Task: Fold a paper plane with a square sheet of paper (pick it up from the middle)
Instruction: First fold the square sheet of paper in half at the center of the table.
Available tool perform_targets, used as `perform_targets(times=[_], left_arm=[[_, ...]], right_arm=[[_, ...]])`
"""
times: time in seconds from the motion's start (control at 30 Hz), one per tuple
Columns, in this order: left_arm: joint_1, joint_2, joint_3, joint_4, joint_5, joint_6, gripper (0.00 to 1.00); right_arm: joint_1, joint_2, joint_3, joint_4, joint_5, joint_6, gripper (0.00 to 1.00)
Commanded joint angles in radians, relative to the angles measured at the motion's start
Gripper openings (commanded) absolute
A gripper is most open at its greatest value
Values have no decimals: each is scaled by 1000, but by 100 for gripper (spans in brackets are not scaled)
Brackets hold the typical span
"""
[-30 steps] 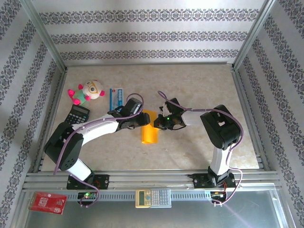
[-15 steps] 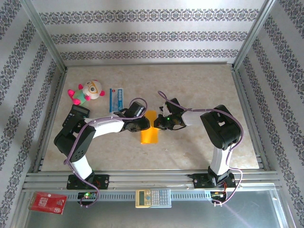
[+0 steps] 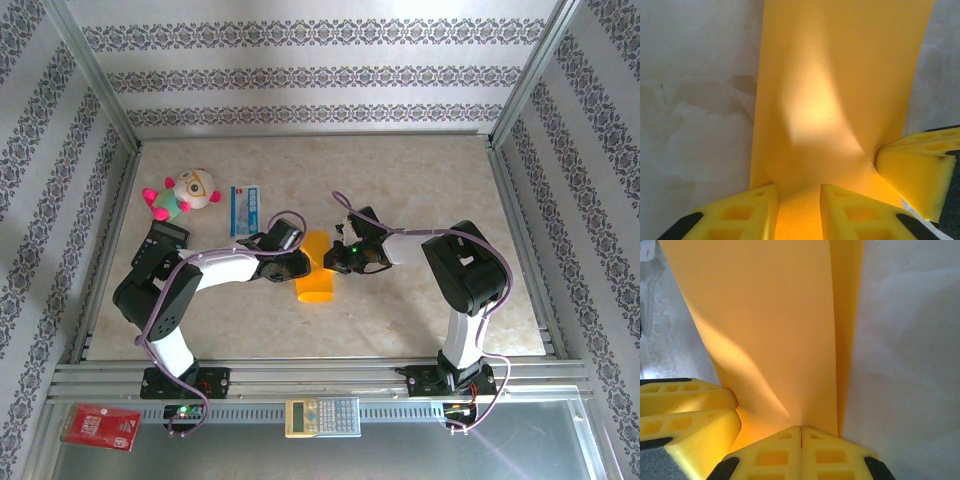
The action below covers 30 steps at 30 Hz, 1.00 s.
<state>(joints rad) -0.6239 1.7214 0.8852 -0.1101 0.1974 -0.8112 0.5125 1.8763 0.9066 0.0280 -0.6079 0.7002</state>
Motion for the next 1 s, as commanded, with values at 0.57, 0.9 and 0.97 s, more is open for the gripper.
perform_targets(times=[0.57,0.9,0.97], left_arm=[[-15,-58,-107,55,70,-91,31],[-10,-108,-115,27,85,-58,33],[-19,-136,-135,76,110,-79,34]], right_arm=[[-9,57,-46,-118,148,-38,0],[-11,60,-40,-120,145,-41,0],[-11,59,-40,-119,145,-41,0]])
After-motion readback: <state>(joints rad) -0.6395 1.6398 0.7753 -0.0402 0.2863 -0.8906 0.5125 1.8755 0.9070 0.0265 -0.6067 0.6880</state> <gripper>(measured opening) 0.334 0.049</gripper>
